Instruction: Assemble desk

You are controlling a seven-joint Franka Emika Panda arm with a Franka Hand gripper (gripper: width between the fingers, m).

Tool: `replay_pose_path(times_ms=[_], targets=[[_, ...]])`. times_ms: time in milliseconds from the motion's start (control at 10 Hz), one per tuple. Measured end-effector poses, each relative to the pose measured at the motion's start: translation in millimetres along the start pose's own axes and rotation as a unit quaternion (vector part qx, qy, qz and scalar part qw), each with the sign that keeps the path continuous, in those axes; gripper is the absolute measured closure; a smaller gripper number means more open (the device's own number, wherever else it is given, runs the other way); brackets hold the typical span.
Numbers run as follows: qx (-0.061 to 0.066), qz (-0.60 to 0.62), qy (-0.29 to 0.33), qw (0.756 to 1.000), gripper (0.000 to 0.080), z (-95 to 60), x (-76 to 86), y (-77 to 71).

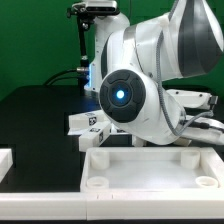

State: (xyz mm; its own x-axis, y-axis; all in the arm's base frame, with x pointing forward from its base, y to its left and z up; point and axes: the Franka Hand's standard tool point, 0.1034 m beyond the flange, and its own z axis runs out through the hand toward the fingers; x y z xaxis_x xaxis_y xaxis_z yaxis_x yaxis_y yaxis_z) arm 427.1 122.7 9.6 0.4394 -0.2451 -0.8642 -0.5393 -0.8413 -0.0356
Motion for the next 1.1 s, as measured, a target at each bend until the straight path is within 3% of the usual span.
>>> replay_pose_path(times_ms=[100,200,300,500,700,800,1100], targets=[[0.000,0.000,0.000,1.000,0.0411,0.1,0.0,-0.1],[0.000,0.000,0.000,1.000,0.0411,0.1,-0.1,-0.1],[0.000,-0.001,0.005,1.000,0.0516,-1.6,-1.1,-3.0],[0.000,-0.015,0.017,1.000,0.0515,-19.5,-18.9,-9.4],[-0.015,-0.047,0.083,0.995,0.0515,-66.3,-37.8,-15.9],[-0.012,-0.066,0.115,0.991,0.0515,-80.8,-42.5,-22.4],[-0.002,-0.085,0.206,0.975,0.0515,-81.8,-34.9,-24.2]])
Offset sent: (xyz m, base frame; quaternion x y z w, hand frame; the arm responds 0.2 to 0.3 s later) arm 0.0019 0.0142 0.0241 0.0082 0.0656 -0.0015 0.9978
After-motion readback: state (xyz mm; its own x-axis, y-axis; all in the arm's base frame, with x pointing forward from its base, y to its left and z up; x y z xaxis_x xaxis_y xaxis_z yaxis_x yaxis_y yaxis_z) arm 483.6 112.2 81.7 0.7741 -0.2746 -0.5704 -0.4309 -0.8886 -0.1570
